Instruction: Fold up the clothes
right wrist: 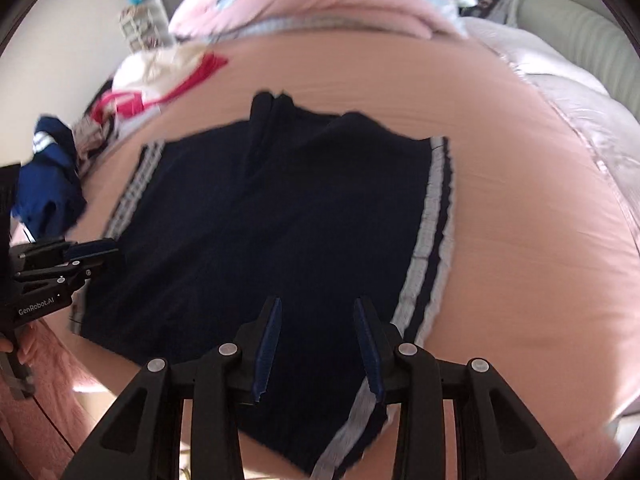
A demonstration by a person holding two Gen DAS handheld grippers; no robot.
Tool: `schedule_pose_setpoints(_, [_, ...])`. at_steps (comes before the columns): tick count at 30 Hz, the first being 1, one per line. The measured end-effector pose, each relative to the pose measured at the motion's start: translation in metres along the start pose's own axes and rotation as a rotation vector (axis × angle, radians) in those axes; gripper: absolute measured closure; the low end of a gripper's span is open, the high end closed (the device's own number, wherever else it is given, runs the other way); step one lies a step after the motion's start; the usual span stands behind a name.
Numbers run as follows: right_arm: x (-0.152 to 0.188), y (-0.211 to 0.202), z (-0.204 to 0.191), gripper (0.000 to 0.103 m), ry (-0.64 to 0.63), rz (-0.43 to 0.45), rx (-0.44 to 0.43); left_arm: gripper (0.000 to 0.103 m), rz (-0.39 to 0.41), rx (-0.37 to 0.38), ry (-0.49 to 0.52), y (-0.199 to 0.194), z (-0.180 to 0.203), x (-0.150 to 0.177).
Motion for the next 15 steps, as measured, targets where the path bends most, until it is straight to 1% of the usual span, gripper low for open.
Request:
schedule_pose_setpoints(1, [-0.001,0.008,0.004,0.066,-0.015,-0.026,0.019,0.082,-0.006,-0.008,0.014,0.003,0.000,-0.002])
schedule_pose_setpoints(3, [-0.004,0.014,0.012,0.066,-0.028,-0.034,0.036,0.082,-0.007,-0.019,0.033,0.001,-0.001,-0.008])
schedule_pose_setpoints(4, [-0.008,0.010,0.015,0.066,-0.021,-0.022,0.020,0.082,0.011,-0.016,0.037,-0.005,-0.003,-0.014])
schedule_pose_setpoints(6, [-0.017,0.001,0.021,0.066,-0.007,0.004,-0.012,0.082,0.078,0.027,0.044,-0.022,-0.004,-0.029])
schedule_pose_setpoints(8, [-0.040,-0.009,0.023,0.066,-0.013,0.055,-0.038,0.082,0.112,0.045,0.055,-0.023,-0.005,-0.053])
schedule_pose_setpoints(10, [-0.066,-0.013,0.028,0.066,-0.026,0.101,-0.037,0.082,0.111,0.064,0.059,-0.011,-0.004,-0.081])
schedule_pose_setpoints(12, [-0.092,0.001,0.035,0.066,-0.047,0.112,-0.014,0.082,0.090,0.079,0.076,0.008,0.001,-0.102])
schedule_pose_setpoints(15, [-0.114,0.044,0.044,0.066,-0.055,0.020,0.000,0.082,0.035,0.111,0.099,0.043,0.012,-0.125])
Point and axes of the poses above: each gripper's, at about its wrist camera, not at the fingertips, and y roughly the way its jaws point, z to its right, x to its underside, the point moved 7 cm from there along y, roughly the way its jaws point, and after that the axes turned 4 degrees about -x, right-handed, at the moved point
